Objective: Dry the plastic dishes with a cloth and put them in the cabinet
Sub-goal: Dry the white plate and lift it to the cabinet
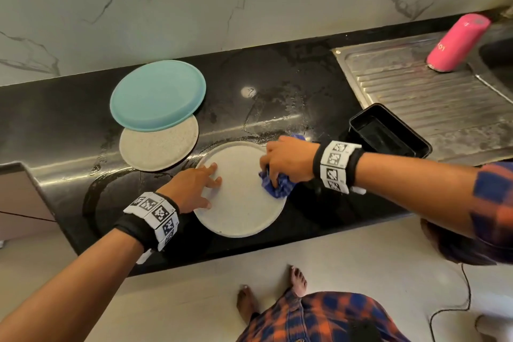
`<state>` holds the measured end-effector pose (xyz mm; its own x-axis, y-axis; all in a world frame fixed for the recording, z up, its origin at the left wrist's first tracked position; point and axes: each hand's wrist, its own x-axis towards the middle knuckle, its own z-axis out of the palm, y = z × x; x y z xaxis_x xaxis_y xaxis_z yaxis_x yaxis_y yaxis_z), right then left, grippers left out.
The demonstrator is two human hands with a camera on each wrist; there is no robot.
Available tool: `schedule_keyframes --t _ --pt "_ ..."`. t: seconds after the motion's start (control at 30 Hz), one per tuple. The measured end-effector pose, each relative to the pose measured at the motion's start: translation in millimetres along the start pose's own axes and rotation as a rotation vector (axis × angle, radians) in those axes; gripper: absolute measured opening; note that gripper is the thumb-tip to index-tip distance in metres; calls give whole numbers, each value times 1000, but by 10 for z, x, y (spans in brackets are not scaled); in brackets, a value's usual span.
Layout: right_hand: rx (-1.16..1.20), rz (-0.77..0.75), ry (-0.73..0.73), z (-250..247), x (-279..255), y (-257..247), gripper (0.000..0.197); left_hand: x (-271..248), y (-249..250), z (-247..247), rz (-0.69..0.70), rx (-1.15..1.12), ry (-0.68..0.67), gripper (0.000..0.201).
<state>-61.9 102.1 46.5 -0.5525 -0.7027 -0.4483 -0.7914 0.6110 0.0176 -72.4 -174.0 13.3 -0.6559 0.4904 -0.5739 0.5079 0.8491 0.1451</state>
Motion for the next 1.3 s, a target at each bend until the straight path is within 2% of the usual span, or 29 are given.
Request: schedule_keyframes --t 0.17,0.33,0.53,0.73,0.9,1.13,1.3 --pt "-9 226 123 -87 269 270 39 -44 19 47 -19 -11 8 85" --pt "23 300 229 -150 635 122 40 -57 83 40 -40 13 0 95" --pt "-7 296 255 -226 1056 -229 31 -82 158 -6 -49 30 -23 91" --pt "-10 282 234 -289 1092 -233 33 -144 320 9 -25 145 -19 79" --pt "-33 301 199 -314 1121 -326 36 -225 267 72 -23 25 -8 71" --pt "-102 82 199 -335 1233 -442 41 -282 307 48 -55 -63 28 64" --pt "-154 55 221 -365 1252 -418 42 -300 305 77 -74 -94 48 64"
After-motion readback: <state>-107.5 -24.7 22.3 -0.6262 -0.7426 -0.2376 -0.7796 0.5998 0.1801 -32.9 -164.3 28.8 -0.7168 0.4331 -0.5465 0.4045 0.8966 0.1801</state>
